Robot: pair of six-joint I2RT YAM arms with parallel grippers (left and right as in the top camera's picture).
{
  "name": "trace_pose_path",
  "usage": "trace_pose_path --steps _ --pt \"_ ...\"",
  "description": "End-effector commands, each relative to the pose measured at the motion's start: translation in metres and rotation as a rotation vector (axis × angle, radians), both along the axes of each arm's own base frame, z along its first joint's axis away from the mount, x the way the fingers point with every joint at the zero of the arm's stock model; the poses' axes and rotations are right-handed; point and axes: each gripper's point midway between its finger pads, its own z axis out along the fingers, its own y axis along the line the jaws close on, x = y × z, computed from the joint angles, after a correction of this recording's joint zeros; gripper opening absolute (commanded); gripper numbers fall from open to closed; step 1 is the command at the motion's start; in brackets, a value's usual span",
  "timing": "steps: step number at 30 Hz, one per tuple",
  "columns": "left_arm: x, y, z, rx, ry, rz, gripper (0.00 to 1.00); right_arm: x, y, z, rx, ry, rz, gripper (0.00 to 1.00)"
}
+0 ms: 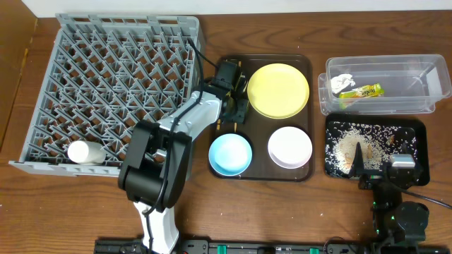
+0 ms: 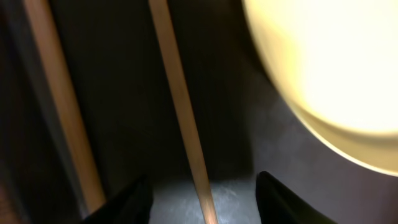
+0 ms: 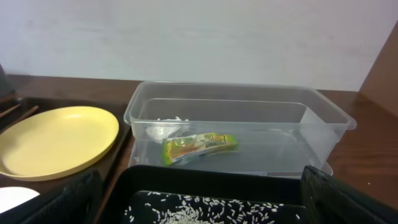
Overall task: Sort waste into correct bins and load items into the dishwasher
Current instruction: 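Grasp a chopstick with the left gripper and lift it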
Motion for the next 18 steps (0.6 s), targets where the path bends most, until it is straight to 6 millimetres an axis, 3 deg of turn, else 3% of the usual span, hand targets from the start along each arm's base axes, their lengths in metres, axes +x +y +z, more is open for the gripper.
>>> trace_pose_path --steps 1,10,18 --pt "0.006 0.0 -0.005 0.001 0.001 0.03 0.46 0.0 -0.003 -0.001 0.01 0.0 -0.014 0.99" --pt "0.009 0.0 -0.01 -0.009 0.004 0.065 0.25 0.0 -0.003 -0.001 0.011 0.0 -0.014 0.99" --pt "0.002 0.009 -0.015 0.05 0.027 0.074 0.25 0.0 -0.003 -0.001 0.011 0.0 -0.014 0.99"
